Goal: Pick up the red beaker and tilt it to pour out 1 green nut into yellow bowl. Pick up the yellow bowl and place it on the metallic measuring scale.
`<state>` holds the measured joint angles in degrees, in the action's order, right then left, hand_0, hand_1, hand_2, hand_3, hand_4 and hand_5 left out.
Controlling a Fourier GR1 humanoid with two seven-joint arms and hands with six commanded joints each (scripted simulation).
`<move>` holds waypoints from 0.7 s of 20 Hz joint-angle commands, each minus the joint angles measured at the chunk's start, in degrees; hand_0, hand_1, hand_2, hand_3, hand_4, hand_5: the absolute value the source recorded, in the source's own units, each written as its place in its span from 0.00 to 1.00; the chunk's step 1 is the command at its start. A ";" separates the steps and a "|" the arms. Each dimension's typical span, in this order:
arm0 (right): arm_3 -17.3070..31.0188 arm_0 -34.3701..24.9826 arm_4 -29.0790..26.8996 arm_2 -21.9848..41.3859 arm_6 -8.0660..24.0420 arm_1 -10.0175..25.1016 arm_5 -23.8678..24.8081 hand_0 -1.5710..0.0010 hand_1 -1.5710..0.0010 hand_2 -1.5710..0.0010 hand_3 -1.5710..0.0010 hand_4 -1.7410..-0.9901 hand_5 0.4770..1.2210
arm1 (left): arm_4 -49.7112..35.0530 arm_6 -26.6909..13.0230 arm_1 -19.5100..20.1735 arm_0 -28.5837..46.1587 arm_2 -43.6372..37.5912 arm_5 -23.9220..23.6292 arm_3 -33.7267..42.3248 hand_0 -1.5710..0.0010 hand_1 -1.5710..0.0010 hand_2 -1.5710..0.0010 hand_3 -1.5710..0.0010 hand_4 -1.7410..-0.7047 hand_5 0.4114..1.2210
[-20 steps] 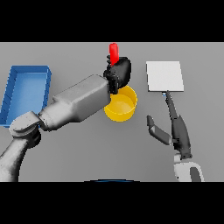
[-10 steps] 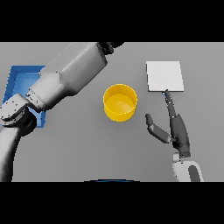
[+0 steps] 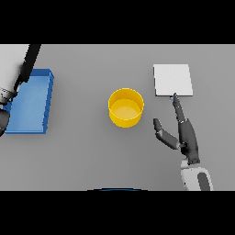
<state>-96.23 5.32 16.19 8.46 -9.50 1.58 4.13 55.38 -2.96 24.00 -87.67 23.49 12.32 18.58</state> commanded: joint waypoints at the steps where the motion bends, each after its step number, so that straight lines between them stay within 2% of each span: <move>1: -0.18 -0.34 -0.61 -0.02 0.06 -0.07 -0.42 1.00 1.00 1.00 1.00 0.98 0.25 | -2.46 -1.10 1.69 1.54 -2.78 -1.49 -0.11 0.00 0.00 0.00 0.08 0.00 1.00; 3: 0.09 -0.49 -1.19 -0.13 0.26 -0.31 -0.60 1.00 1.00 1.00 1.00 0.97 0.24 | -6.70 -2.95 4.68 5.44 -7.35 -4.97 0.41 0.00 0.00 0.00 0.09 0.00 1.00; 7: -0.09 -0.08 0.65 0.96 0.48 -0.07 -0.31 1.00 1.00 1.00 1.00 0.92 0.24 | -14.81 -10.26 8.81 14.51 -15.42 -9.67 3.51 0.00 0.00 0.00 0.09 0.00 1.00; 8: 0.34 -0.47 0.78 0.97 1.12 -0.48 0.01 1.00 1.00 1.00 1.00 0.91 0.24 | -16.80 -10.73 9.51 17.10 -17.15 -10.75 5.35 0.00 0.00 0.00 0.08 0.00 1.00; 10: -0.03 -0.98 1.45 0.96 1.94 0.15 0.11 1.00 1.00 1.00 1.00 0.92 0.23 | -20.98 -12.94 9.02 22.55 -20.30 -13.23 8.94 0.00 0.00 0.00 0.07 0.00 1.00; 14: -0.35 -0.50 3.60 1.52 1.87 0.63 1.05 1.00 1.00 1.00 1.00 0.91 0.23 | -27.52 -19.19 8.28 32.72 -24.59 -15.06 19.62 0.00 0.00 0.00 0.06 0.00 1.00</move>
<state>-96.58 4.81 19.79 9.97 -7.65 2.23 5.17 27.85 -22.01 32.27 -54.92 -1.09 -2.63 38.17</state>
